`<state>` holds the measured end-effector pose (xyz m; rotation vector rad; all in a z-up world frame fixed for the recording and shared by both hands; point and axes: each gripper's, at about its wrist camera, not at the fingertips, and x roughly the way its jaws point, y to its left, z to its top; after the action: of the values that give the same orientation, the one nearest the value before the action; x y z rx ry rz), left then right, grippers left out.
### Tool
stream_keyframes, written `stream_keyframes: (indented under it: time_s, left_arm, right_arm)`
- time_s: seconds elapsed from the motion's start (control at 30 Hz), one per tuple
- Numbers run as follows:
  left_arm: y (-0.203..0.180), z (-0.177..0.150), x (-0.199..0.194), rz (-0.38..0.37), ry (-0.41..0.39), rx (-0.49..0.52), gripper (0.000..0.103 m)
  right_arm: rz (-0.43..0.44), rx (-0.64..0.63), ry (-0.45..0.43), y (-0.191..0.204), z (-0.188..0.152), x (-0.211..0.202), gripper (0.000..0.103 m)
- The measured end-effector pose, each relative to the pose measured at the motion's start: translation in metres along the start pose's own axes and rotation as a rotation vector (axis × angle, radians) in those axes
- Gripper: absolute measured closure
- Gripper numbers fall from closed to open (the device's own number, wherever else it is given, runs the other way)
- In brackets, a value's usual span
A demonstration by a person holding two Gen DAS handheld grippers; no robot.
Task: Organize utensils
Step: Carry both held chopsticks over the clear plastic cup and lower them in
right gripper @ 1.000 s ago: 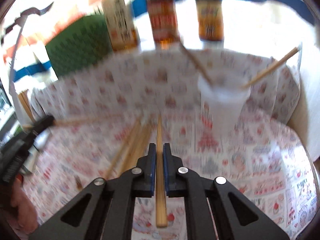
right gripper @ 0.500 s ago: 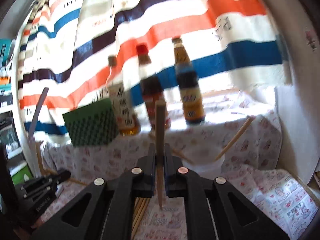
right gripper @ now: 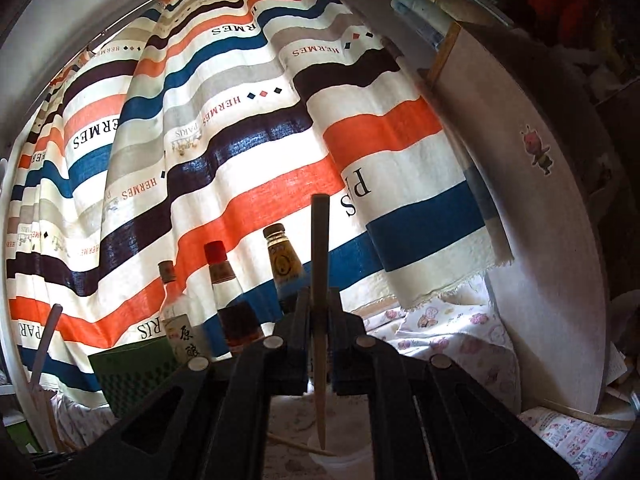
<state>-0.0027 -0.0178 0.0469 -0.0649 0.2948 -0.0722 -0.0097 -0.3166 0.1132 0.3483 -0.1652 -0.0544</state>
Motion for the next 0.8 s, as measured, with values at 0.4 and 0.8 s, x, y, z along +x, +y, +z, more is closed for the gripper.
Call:
stream_keyframes:
  time_s: [0.4,0.8]
  left_arm:
    - [0.003,0.005,-0.015,-0.032,-0.069,-0.013,0.097]
    - [-0.051,0.057,-0.014,-0.107,-0.106,0.142,0.097]
  right_arm:
    - [-0.037,-0.105,0.265,-0.001,-0.064,0.048,0.097]
    - [0.048,0.082,0.526,-0.031,-0.068,0.066,0.043]
